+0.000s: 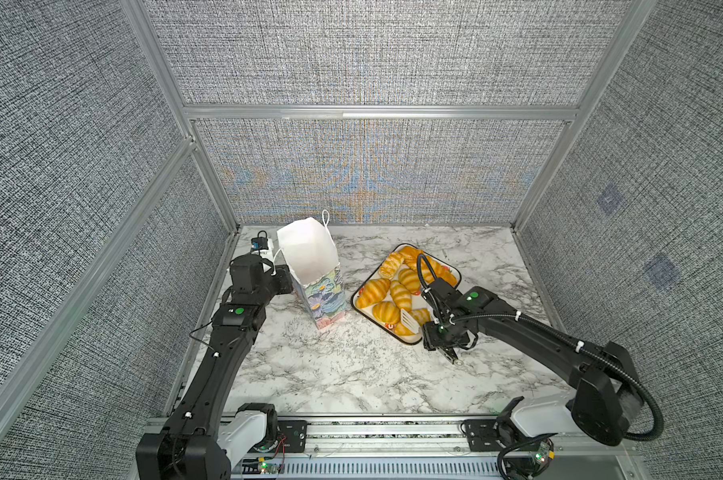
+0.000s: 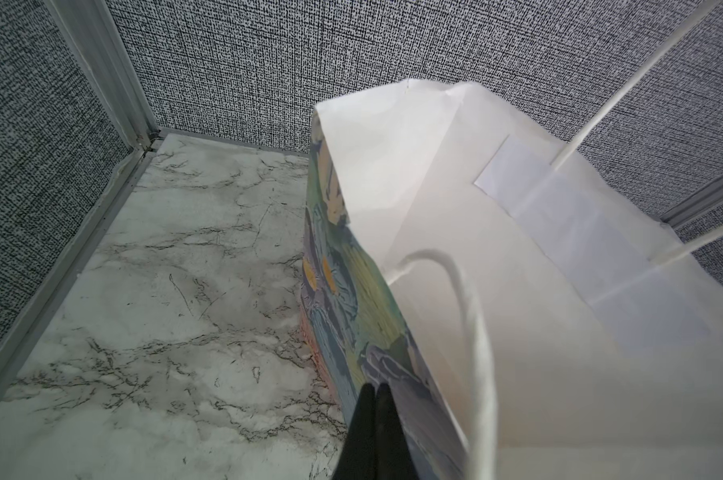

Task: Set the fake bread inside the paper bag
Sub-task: 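Lower the tongs onto the flat pastry at the tray's near edge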

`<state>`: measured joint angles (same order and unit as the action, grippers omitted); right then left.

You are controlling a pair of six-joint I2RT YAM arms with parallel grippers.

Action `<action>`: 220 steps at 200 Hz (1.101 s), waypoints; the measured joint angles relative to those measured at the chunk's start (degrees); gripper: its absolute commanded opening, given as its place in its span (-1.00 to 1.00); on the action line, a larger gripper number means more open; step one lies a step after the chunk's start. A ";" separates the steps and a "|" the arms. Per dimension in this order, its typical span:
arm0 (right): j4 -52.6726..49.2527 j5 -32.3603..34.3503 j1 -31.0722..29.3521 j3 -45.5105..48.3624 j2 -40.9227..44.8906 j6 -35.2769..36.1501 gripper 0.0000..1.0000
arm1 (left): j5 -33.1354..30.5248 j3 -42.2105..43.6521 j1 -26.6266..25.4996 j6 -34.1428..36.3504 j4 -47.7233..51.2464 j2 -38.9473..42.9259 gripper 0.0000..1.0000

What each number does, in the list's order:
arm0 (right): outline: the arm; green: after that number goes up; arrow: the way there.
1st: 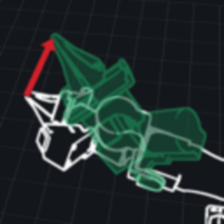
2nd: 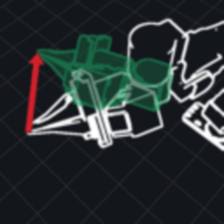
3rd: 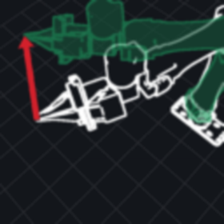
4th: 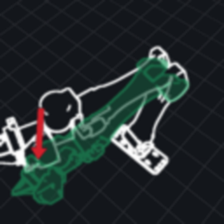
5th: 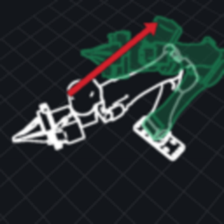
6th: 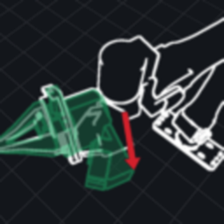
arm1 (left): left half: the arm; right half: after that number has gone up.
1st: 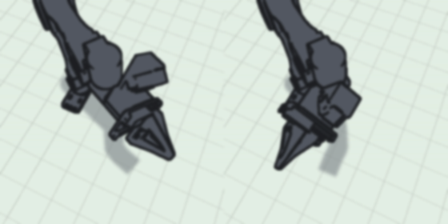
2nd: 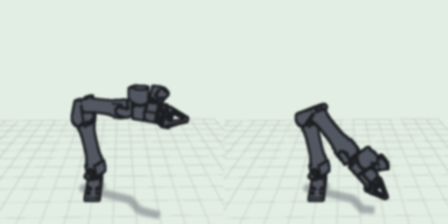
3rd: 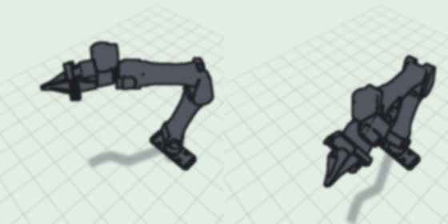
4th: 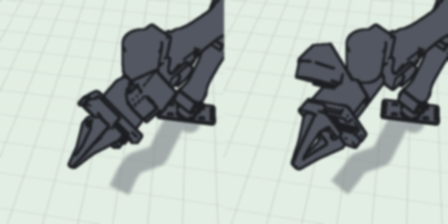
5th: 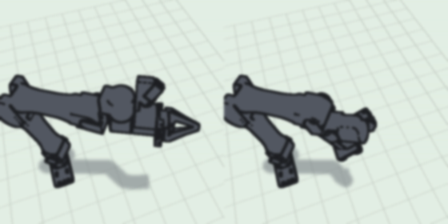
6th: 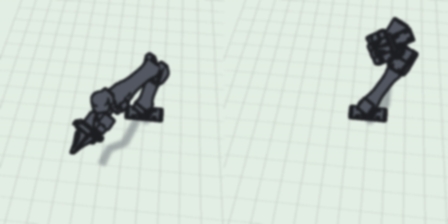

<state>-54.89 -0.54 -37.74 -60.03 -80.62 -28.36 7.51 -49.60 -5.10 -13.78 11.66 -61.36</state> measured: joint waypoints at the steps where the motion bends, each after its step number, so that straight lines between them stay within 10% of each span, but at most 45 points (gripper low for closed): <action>1: 0.02 -0.04 0.07 0.02 0.00 0.04 0.18 | 0.00 0.00 0.00 0.00 0.00 0.00 -1.00; 130: 0.72 -0.96 1.68 0.92 0.17 1.07 -0.51 | -0.02 0.00 0.07 0.00 0.00 -0.55 -1.00; 220: 0.52 -0.09 2.32 -1.55 1.49 1.62 -0.58 | -0.02 0.00 0.37 0.00 0.02 -0.57 -1.00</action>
<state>-54.37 -0.62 -35.42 -61.58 -79.13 -26.74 7.49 -49.60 -4.73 -13.78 11.68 -61.93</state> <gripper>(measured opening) 0.215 0.048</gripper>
